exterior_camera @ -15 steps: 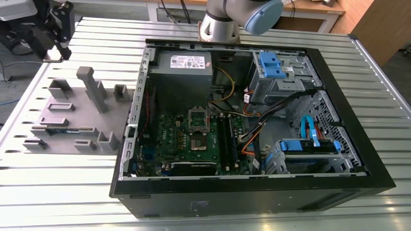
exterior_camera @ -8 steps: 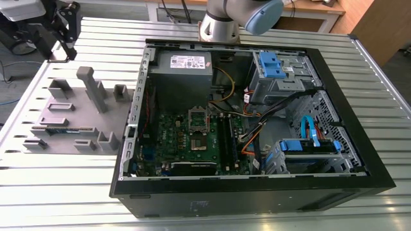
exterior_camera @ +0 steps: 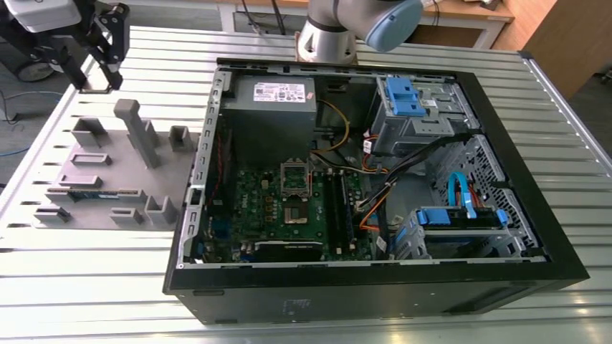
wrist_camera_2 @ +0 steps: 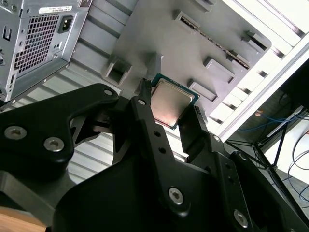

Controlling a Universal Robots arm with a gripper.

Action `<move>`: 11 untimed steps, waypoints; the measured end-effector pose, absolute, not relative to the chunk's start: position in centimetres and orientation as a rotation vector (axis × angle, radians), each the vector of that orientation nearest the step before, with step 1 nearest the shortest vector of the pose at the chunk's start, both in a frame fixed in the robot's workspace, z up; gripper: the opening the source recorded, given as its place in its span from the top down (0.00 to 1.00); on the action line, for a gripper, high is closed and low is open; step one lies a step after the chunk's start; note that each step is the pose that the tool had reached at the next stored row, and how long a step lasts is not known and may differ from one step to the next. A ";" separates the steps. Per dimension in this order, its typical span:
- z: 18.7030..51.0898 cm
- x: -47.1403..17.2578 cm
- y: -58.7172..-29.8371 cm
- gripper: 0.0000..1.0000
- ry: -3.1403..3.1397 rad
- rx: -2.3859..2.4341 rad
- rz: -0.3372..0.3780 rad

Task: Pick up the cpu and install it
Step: 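Pick up the cpu and move it towards the insertion slot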

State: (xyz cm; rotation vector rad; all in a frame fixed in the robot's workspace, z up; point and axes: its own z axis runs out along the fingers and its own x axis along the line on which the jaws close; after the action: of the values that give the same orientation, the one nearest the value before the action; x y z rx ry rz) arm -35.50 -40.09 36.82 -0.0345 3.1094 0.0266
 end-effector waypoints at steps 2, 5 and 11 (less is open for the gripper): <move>36.8 -35.2 -40.1 0.53 3.109 -0.035 0.027; 36.8 -34.9 -40.1 0.53 3.109 -0.035 0.027; 36.8 -34.1 -40.1 0.53 3.109 -0.035 0.027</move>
State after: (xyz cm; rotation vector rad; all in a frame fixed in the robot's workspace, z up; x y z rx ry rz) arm -34.10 -40.09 36.82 -0.0346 3.1094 0.0266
